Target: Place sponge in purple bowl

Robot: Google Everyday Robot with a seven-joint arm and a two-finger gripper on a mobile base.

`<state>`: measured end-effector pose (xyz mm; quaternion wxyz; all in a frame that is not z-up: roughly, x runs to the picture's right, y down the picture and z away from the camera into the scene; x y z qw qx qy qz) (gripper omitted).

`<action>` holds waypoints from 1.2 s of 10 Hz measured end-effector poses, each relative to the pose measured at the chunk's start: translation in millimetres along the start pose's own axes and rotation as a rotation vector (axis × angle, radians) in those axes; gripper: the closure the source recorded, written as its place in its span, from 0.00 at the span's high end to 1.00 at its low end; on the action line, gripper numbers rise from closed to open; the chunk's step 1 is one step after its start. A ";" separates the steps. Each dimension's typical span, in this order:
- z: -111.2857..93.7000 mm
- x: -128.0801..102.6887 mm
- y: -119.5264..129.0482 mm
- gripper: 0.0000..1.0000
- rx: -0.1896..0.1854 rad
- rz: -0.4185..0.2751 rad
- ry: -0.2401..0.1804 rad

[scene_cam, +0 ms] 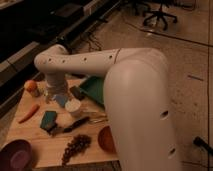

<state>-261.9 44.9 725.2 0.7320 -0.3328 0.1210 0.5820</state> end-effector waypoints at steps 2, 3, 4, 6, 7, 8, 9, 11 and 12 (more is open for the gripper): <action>2.0 -7.3 17.0 0.65 -0.037 -0.043 -0.008; 1.6 -7.4 16.8 0.65 -0.037 -0.042 -0.009; 1.6 -7.5 15.0 0.65 -0.036 -0.040 -0.009; 1.7 -7.3 15.6 0.65 -0.037 -0.041 -0.008; 2.0 -7.0 16.7 0.65 -0.039 -0.044 -0.006; 4.6 -6.9 17.8 0.65 -0.041 -0.051 -0.001; 14.2 -4.3 28.8 0.65 -0.040 -0.071 0.006; 34.4 5.2 56.5 0.65 -0.044 -0.099 0.013; 49.1 7.1 70.2 0.65 -0.051 -0.118 0.015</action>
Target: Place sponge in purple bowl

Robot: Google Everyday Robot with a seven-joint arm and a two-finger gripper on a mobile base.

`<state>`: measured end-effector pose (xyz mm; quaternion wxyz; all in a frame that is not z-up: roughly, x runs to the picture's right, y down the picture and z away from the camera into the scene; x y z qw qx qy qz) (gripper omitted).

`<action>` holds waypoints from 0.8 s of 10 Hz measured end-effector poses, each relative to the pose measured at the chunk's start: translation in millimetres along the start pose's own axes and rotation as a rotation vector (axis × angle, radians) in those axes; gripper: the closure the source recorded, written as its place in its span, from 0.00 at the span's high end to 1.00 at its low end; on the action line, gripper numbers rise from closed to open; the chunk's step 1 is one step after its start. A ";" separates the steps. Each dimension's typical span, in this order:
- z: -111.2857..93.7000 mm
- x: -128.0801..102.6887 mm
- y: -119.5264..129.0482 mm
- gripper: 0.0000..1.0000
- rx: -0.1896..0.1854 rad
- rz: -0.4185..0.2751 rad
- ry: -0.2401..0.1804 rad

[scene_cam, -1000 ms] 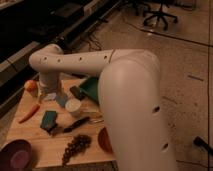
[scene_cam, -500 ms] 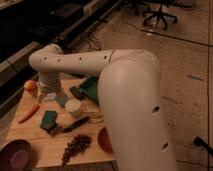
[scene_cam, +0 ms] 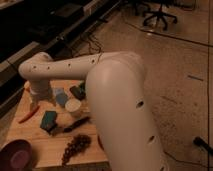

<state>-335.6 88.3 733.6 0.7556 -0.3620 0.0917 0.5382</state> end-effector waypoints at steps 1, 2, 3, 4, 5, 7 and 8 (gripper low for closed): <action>15.3 -1.5 12.3 0.65 -0.011 -0.016 0.006; 20.1 -1.9 15.4 0.65 -0.015 -0.023 0.010; 26.7 -2.3 20.3 0.65 -0.015 -0.036 0.014; 31.9 -2.9 23.4 0.65 -0.010 -0.046 0.015; 38.1 -3.2 28.1 0.65 -0.004 -0.056 0.016; 51.8 -5.5 29.3 0.65 0.005 -0.044 0.021; 55.3 -7.3 26.7 0.65 0.006 -0.036 0.023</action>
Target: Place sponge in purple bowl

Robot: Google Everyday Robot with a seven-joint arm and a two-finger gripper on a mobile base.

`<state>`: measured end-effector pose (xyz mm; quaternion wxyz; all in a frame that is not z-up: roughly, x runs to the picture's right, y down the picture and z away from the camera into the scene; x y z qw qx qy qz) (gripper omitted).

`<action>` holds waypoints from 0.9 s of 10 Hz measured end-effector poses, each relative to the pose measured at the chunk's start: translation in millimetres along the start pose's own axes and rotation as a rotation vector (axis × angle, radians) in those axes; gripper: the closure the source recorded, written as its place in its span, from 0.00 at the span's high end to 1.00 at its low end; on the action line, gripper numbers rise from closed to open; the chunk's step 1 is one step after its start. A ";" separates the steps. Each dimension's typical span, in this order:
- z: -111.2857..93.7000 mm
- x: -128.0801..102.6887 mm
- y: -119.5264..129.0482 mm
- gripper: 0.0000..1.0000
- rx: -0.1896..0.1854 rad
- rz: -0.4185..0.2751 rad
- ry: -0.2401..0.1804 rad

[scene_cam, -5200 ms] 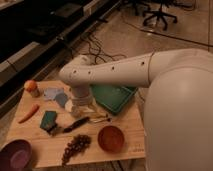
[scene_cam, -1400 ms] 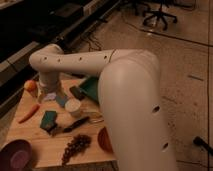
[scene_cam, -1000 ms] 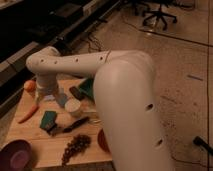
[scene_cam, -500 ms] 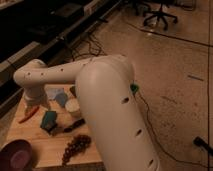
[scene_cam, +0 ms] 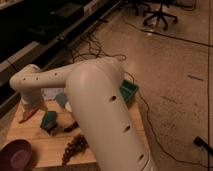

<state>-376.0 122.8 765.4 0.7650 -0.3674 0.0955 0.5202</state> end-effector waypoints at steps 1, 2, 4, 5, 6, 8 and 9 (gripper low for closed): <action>4.1 -2.1 -4.0 0.65 0.002 0.009 0.002; 5.3 -5.7 -5.2 0.65 -0.002 0.012 0.004; 6.0 -12.3 -11.5 0.65 -0.002 0.010 0.007; 5.6 -14.3 -15.5 0.65 0.003 0.014 0.007; 5.9 -16.2 -17.1 0.65 0.008 0.016 0.006; 7.7 -18.9 -16.9 0.64 0.010 0.018 0.007; 9.5 -21.1 -19.0 0.55 0.008 0.023 0.009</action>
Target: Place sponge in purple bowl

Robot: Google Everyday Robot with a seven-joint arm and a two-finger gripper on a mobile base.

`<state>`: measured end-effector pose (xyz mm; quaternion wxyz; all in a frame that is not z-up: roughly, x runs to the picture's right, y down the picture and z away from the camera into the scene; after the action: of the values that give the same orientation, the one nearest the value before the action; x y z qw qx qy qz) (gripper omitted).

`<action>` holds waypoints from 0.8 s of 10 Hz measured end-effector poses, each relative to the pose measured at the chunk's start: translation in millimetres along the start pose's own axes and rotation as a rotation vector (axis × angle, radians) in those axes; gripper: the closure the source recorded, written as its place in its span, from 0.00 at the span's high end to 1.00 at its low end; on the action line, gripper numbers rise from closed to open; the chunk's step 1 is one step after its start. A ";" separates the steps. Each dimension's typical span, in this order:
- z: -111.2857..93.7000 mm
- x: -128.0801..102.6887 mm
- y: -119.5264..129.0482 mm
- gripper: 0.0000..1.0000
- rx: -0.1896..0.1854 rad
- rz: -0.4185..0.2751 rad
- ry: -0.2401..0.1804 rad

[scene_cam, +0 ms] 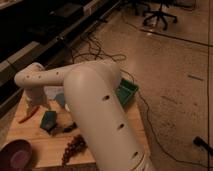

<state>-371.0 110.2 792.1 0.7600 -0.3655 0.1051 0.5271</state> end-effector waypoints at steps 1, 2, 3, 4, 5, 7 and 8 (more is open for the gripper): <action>0.8 -0.8 -0.2 0.49 -0.001 0.002 0.000; 2.5 -1.6 1.8 0.43 0.000 0.009 -0.001; 3.8 -2.4 4.3 0.45 0.001 0.022 -0.002; 5.1 -3.0 4.1 0.51 0.004 0.041 -0.005; 5.7 -4.3 2.0 0.60 0.009 0.059 -0.010; 9.1 -5.9 -3.4 0.78 0.016 0.097 -0.013; 10.4 -6.6 -5.0 0.80 0.021 0.108 -0.015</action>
<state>-371.8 111.4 805.4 0.7351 -0.3472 0.1247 0.5688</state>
